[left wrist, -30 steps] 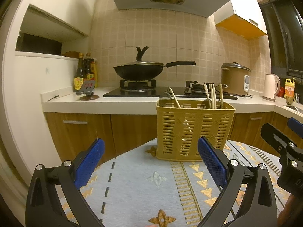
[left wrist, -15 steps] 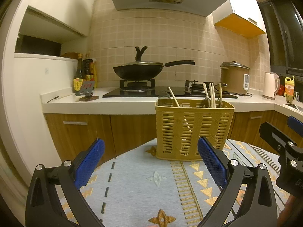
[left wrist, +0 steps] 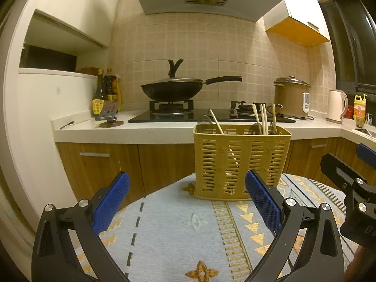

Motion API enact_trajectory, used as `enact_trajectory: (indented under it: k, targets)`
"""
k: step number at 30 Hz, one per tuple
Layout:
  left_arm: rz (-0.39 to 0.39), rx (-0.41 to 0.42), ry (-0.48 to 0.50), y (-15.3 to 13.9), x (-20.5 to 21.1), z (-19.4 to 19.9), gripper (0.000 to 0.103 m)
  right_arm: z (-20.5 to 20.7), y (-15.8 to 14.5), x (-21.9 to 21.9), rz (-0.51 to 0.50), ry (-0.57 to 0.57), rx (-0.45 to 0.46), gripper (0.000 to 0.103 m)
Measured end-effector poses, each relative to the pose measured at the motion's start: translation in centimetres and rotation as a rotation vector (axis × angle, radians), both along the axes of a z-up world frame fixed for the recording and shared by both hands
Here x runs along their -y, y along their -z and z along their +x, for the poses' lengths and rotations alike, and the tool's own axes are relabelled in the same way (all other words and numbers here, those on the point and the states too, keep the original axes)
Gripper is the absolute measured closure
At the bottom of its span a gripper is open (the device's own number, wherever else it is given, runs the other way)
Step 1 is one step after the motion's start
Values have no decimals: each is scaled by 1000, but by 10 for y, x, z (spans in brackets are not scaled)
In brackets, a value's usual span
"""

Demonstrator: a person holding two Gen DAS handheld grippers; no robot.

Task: Organize utensils

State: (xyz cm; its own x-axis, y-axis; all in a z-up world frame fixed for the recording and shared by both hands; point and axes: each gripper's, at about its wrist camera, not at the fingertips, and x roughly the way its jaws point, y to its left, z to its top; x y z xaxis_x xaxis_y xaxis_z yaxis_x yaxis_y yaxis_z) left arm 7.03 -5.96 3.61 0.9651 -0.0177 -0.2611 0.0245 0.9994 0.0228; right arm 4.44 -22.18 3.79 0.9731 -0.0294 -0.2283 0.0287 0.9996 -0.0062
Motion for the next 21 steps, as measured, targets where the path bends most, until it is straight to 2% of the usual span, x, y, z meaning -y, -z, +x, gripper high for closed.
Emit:
enact_trajectory:
  k: [21]
  targets:
    - [6, -5, 7, 0, 1, 0, 8, 0, 0, 0, -2, -1, -1, 8]
